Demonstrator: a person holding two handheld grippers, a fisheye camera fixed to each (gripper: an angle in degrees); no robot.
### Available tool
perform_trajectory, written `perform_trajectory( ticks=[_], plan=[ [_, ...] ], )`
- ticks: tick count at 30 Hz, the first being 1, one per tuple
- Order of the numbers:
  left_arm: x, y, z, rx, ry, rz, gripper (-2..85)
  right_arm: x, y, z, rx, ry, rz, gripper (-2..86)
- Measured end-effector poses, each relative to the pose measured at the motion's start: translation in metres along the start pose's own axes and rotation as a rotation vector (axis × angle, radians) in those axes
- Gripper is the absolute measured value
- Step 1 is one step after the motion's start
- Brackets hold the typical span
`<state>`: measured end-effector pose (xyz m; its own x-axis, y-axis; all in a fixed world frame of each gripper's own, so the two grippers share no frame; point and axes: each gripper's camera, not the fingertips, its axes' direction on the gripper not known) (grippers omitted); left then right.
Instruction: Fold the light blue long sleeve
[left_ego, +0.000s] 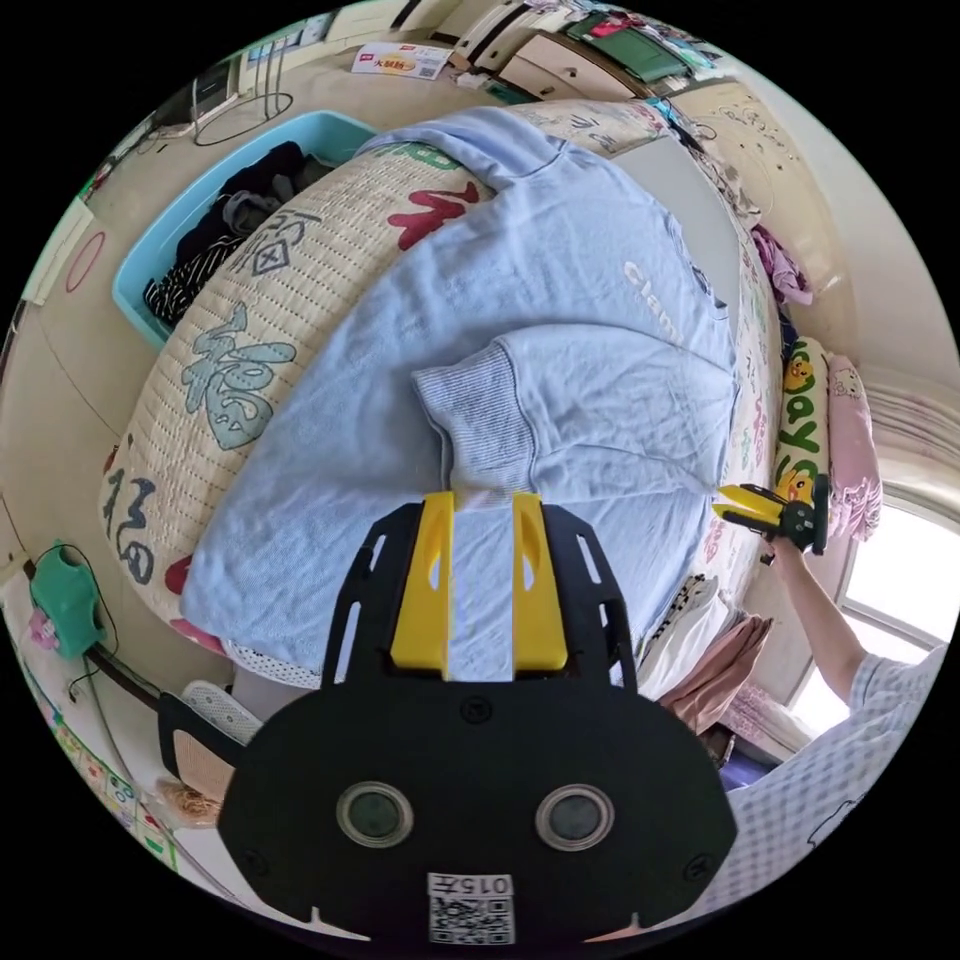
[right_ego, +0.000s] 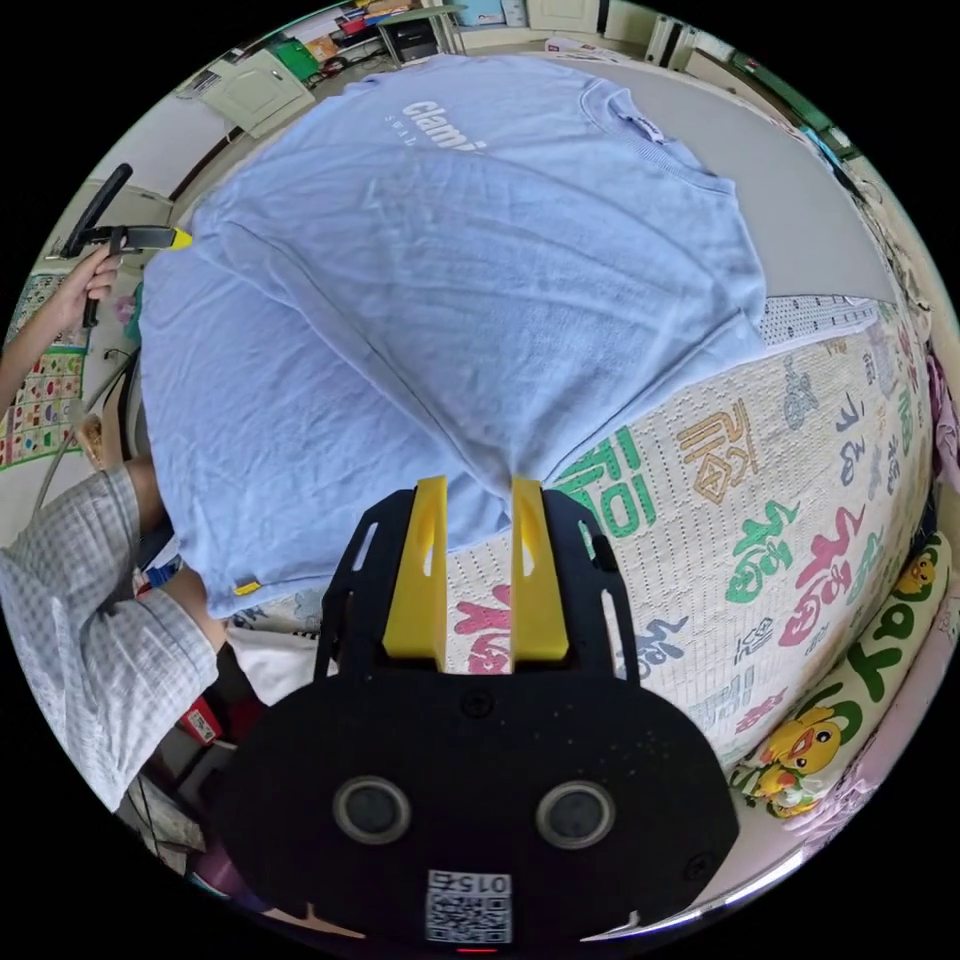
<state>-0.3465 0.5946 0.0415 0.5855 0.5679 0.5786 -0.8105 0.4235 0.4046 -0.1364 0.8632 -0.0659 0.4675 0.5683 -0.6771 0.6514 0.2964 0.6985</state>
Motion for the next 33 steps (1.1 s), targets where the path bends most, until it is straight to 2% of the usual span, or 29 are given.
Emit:
perform_trajectory(
  ticks=[5, 15, 19, 24, 27, 29, 33],
  plan=[
    [0.009, -0.004, 0.011, 0.025, -0.044, 0.026, 0.3, -0.016, -0.013, 0.010, -0.003, 0.087, -0.060, 1.4],
    [0.021, -0.005, 0.052, 0.010, -0.134, 0.071, -0.7, -0.037, -0.027, 0.025, -0.021, 0.140, -0.089, -0.2],
    [0.019, -0.019, 0.093, -0.041, -0.221, 0.124, -0.7, -0.047, -0.046, 0.049, -0.063, 0.155, -0.031, 0.2],
    [0.008, -0.036, 0.118, -0.046, -0.213, 0.180, -0.1, -0.057, -0.073, 0.072, -0.112, 0.175, 0.104, 1.6],
    [-0.010, -0.057, 0.132, -0.108, -0.127, 0.189, 1.2, -0.060, -0.086, 0.075, -0.123, 0.153, 0.236, 3.4],
    [-0.037, -0.080, 0.141, -0.195, 0.027, 0.167, 3.5, -0.060, -0.094, 0.075, -0.155, 0.110, 0.362, 3.9],
    [-0.091, -0.118, 0.135, -0.219, 0.155, 0.123, 5.8, -0.065, -0.098, 0.087, -0.373, 0.092, 0.527, 3.8]
  ],
)
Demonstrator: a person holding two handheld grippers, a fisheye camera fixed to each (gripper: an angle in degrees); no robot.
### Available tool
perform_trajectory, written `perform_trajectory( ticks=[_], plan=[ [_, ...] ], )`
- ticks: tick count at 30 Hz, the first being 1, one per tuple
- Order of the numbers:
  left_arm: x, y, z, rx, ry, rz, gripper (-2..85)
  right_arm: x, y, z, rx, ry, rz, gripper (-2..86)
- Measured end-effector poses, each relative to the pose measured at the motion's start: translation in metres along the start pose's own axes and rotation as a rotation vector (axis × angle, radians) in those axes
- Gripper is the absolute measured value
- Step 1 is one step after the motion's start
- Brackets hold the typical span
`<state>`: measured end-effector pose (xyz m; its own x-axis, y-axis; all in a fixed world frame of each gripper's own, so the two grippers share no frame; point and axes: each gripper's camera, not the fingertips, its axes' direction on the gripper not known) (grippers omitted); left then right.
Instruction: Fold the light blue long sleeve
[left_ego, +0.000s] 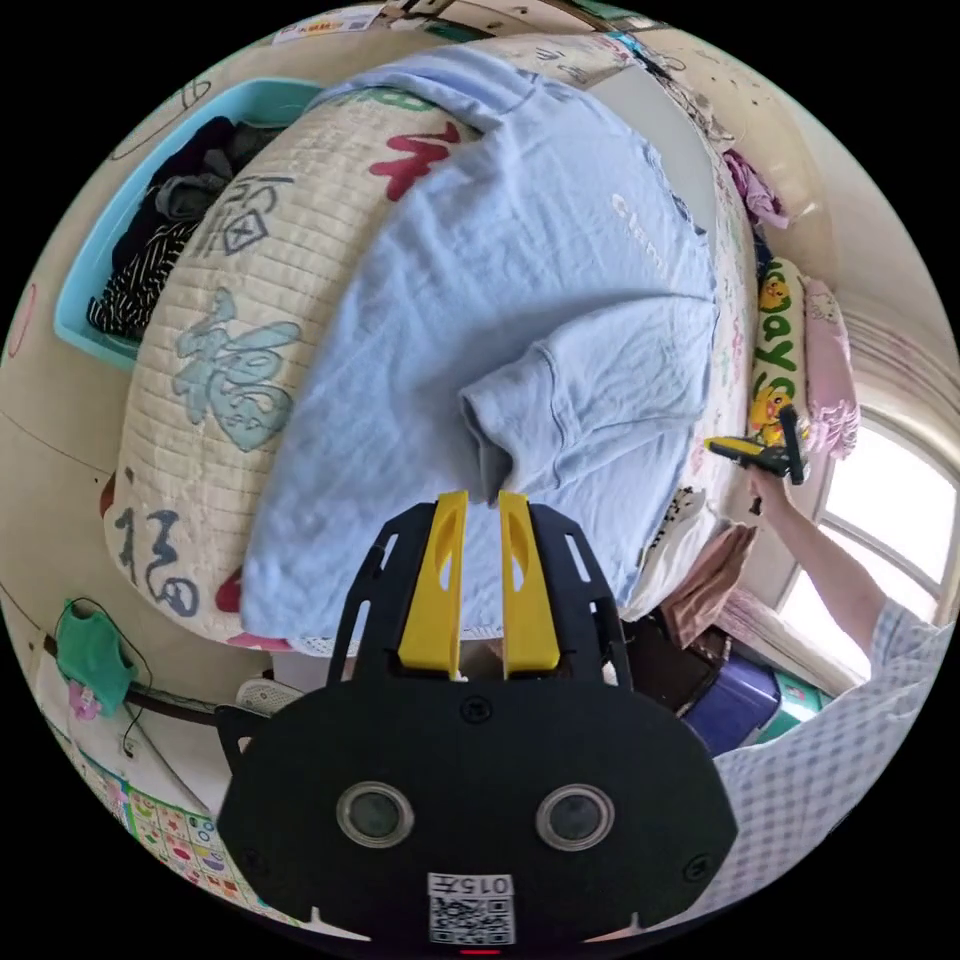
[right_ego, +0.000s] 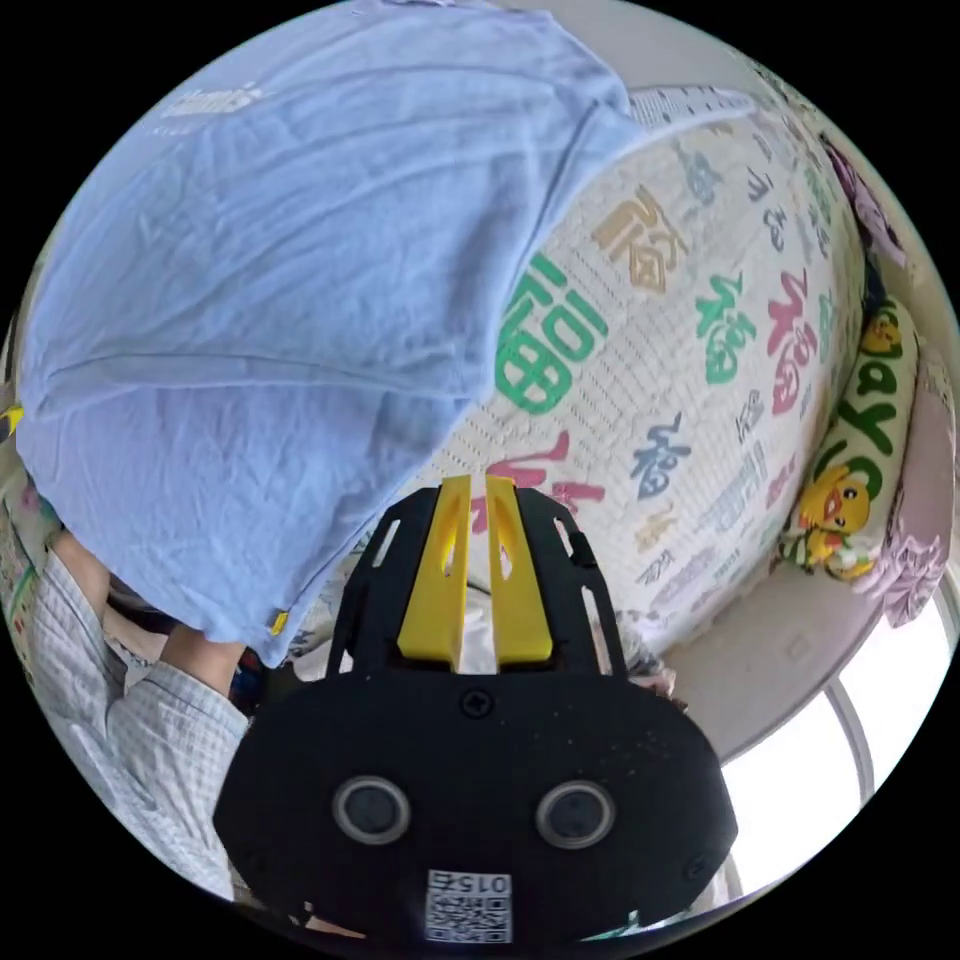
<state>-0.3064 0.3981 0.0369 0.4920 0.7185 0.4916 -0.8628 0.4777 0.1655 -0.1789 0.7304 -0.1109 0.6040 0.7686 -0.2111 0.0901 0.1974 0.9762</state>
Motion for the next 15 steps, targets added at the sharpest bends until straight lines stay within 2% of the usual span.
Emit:
perform_trajectory(
  ticks=[2, 6, 8, 11, 15],
  plan=[
    [-0.047, -0.019, -0.026, 0.074, 0.086, -0.075, 6.2, -0.014, -0.001, -0.016, 0.011, -0.052, 0.076, 4.5],
    [-0.129, -0.052, -0.053, 0.222, 0.314, -0.259, 7.1, -0.067, -0.022, -0.066, 0.158, -0.123, 0.065, 5.8],
    [-0.181, -0.073, -0.054, 0.329, 0.499, -0.392, 7.8, -0.119, -0.048, -0.105, 0.270, -0.169, -0.033, 6.2],
    [-0.233, -0.101, -0.037, 0.428, 0.660, -0.527, 8.8, -0.189, -0.093, -0.152, 0.370, -0.262, -0.200, 6.6],
    [-0.283, -0.133, 0.007, 0.453, 0.809, -0.715, 10.2, -0.262, -0.149, -0.198, 0.460, -0.303, -0.323, 7.5]
  ],
)
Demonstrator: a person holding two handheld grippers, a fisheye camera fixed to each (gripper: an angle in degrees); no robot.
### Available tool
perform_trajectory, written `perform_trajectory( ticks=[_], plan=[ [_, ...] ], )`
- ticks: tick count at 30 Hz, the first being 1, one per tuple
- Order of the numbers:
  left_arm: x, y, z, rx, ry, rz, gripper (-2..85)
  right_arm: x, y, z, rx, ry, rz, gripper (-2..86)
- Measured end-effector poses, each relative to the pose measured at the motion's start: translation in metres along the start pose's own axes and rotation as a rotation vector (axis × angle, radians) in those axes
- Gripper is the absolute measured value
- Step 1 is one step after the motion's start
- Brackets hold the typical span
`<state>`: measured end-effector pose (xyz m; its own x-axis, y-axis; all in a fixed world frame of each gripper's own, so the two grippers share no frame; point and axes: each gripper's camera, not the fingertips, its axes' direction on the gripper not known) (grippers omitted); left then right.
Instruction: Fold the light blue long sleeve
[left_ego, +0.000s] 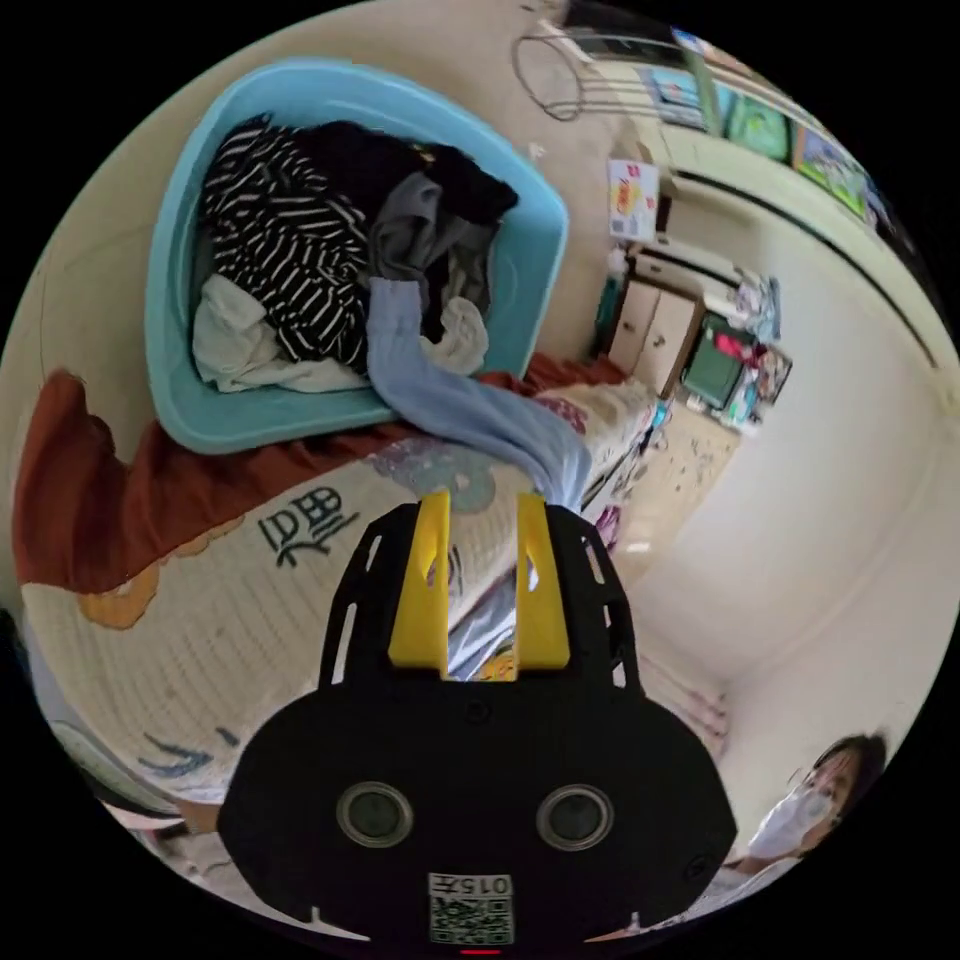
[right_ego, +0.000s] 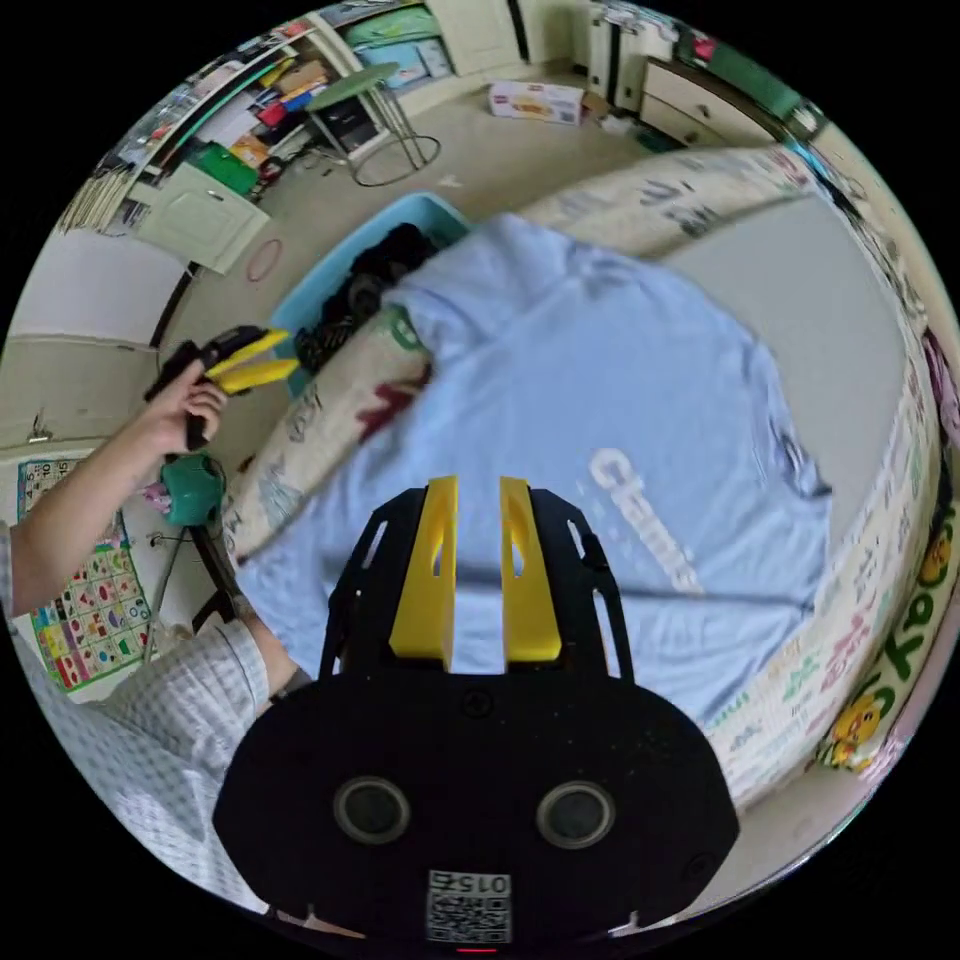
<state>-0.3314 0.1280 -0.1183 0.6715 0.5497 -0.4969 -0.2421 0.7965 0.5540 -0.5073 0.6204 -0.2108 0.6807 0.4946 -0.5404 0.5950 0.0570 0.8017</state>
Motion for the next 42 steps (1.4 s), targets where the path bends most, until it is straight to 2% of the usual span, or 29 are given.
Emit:
perform_trajectory(
  ticks=[4, 11, 17, 21, 25, 28, 33, 36, 39, 42],
  plan=[
    [-0.038, -0.047, 0.034, -0.010, 0.003, -0.136, 11.9, -0.045, -0.072, 0.020, -0.007, 0.072, -0.126, 9.0],
    [-0.061, -0.115, 0.061, -0.003, -0.028, -0.153, 13.8, -0.071, -0.118, 0.070, -0.153, 0.231, -0.138, 10.9],
    [-0.076, -0.156, 0.073, -0.016, -0.113, -0.143, 13.8, -0.081, -0.124, 0.093, -0.151, 0.234, -0.107, 10.4],
    [-0.086, -0.171, 0.089, -0.067, -0.097, -0.159, 13.6, -0.080, -0.128, 0.096, -0.158, 0.198, -0.122, 10.1],
    [-0.087, -0.175, 0.098, -0.121, -0.089, -0.160, 10.9, -0.078, -0.128, 0.096, -0.160, 0.161, -0.131, 10.1],
    [-0.078, -0.172, 0.090, -0.098, -0.061, -0.153, 3.6, -0.080, -0.128, 0.096, -0.175, 0.169, -0.132, 10.0],
    [-0.034, -0.161, 0.055, 0.012, 0.004, -0.037, 0.3, -0.081, -0.118, 0.093, -0.154, 0.176, -0.095, 9.9],
    [0.018, -0.146, 0.027, 0.085, 0.071, 0.106, 0.0, -0.074, -0.110, 0.086, -0.142, 0.140, -0.006, 9.5],
    [0.086, -0.124, -0.001, 0.132, 0.083, 0.297, -0.2, -0.066, -0.102, 0.075, -0.152, 0.105, 0.097, 7.9],
    [0.162, -0.089, -0.023, 0.142, 0.074, 0.518, -0.3, -0.054, -0.085, 0.051, -0.099, -0.035, 0.196, 6.3]
  ],
)
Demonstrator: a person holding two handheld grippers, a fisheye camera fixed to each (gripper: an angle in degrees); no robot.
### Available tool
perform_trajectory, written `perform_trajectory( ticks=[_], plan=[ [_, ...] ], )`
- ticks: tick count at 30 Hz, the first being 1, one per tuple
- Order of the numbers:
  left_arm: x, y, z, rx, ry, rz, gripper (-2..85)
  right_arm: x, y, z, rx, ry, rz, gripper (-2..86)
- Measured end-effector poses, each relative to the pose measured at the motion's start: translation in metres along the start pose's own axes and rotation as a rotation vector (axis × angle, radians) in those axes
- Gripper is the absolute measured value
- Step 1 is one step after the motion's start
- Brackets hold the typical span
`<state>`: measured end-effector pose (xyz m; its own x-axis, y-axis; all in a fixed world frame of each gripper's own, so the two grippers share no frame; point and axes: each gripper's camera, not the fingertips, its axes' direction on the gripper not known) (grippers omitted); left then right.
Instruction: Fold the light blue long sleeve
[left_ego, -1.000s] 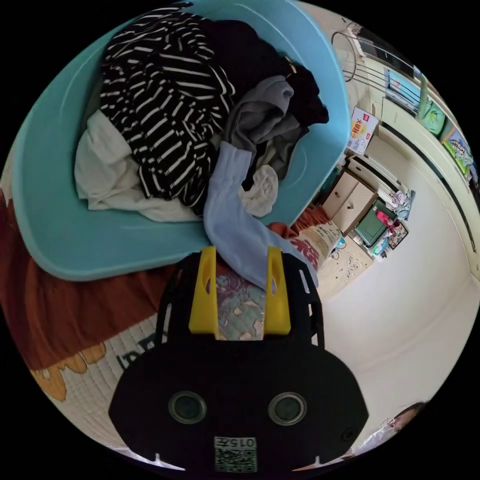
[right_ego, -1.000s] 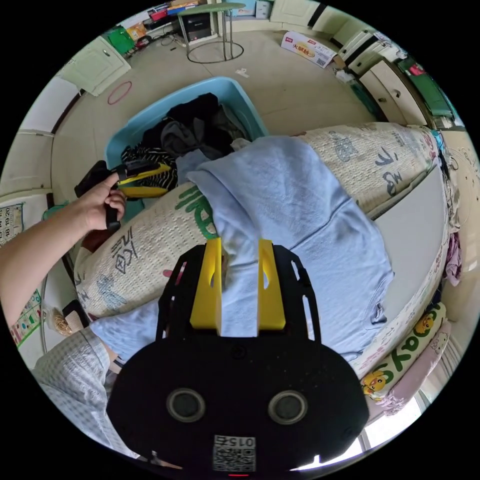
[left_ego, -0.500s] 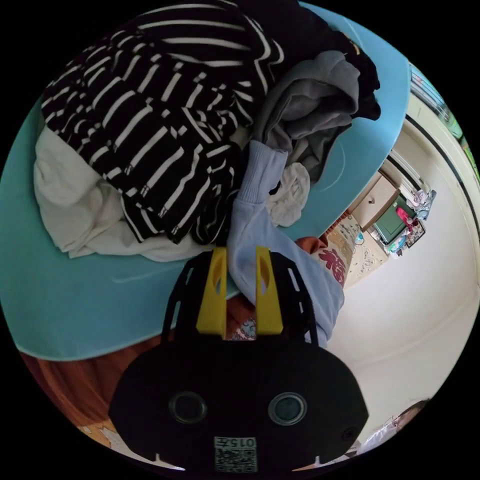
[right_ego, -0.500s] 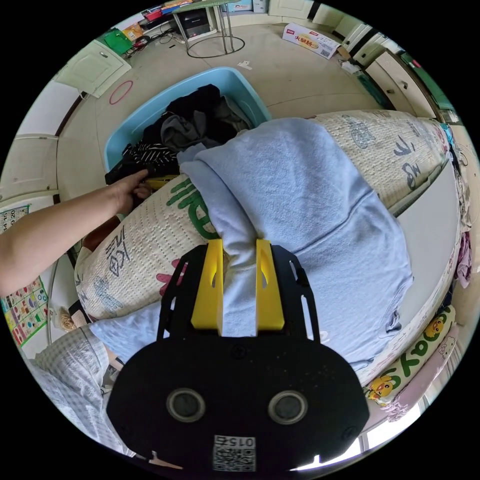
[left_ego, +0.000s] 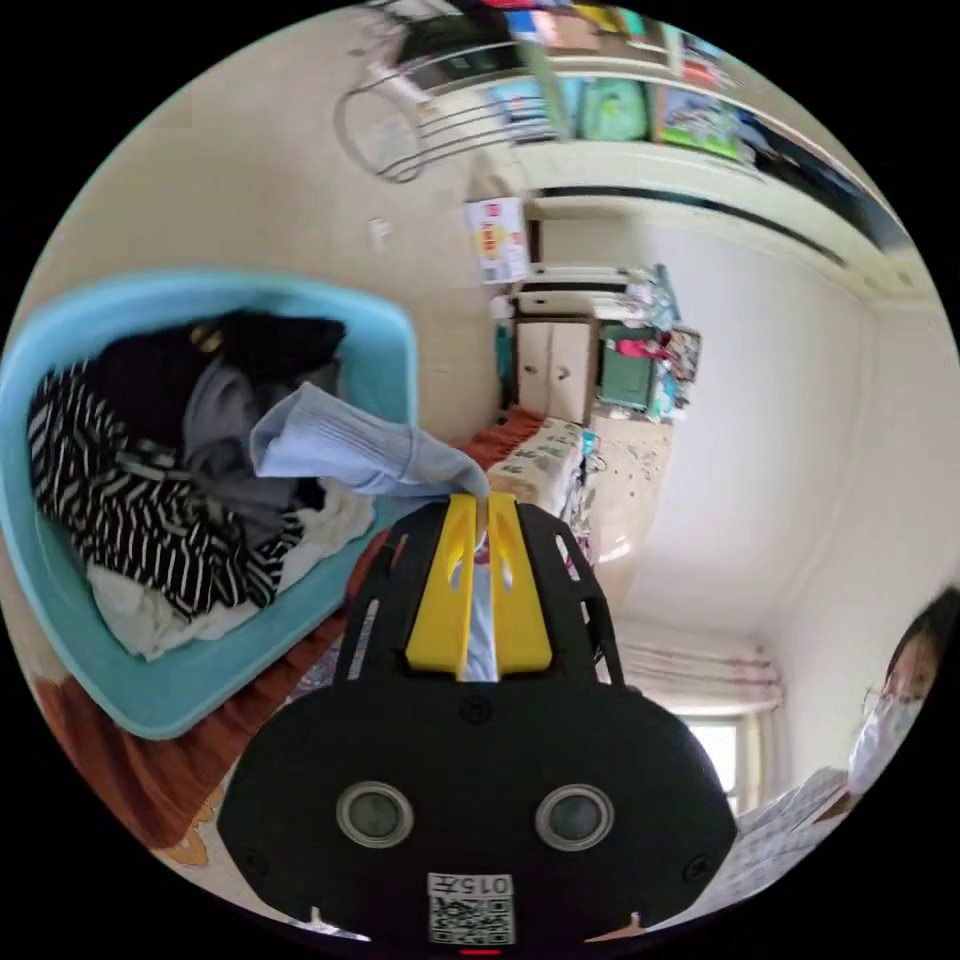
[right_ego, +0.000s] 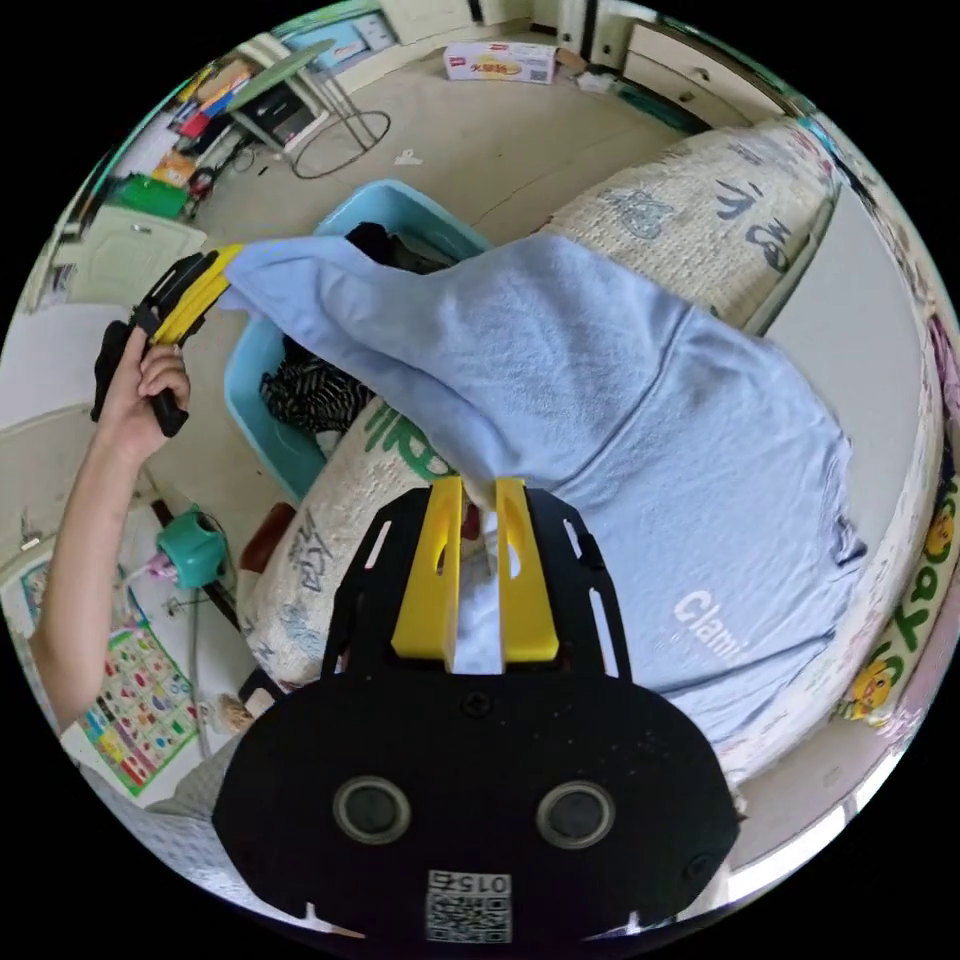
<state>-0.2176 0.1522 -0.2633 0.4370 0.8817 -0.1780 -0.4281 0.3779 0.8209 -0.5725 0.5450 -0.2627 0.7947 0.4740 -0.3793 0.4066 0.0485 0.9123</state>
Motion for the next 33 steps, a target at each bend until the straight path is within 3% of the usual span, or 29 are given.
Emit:
perform_trajectory(
  ticks=[8, 12, 16, 22, 33],
  plan=[
    [0.226, 0.076, -0.001, -0.166, -0.021, 0.616, -0.2, 0.073, 0.105, -0.075, 0.313, -0.421, 0.235, 6.0],
    [0.280, 0.151, 0.023, -0.258, -0.088, 0.774, -0.1, 0.116, 0.168, -0.097, 0.447, -0.556, 0.350, 6.4],
    [0.303, 0.246, 0.069, -0.476, -0.223, 0.894, 0.0, 0.161, 0.241, -0.105, 0.538, -0.647, 0.453, 5.8],
    [0.293, 0.351, 0.111, -0.724, -0.392, 0.810, 0.3, 0.186, 0.304, -0.096, 0.449, -0.517, 0.433, 6.7],
    [0.324, 0.397, 0.097, -0.633, -0.533, 0.734, 1.2, 0.133, 0.292, -0.054, 0.136, -0.232, -0.078, 16.1]
  ],
)
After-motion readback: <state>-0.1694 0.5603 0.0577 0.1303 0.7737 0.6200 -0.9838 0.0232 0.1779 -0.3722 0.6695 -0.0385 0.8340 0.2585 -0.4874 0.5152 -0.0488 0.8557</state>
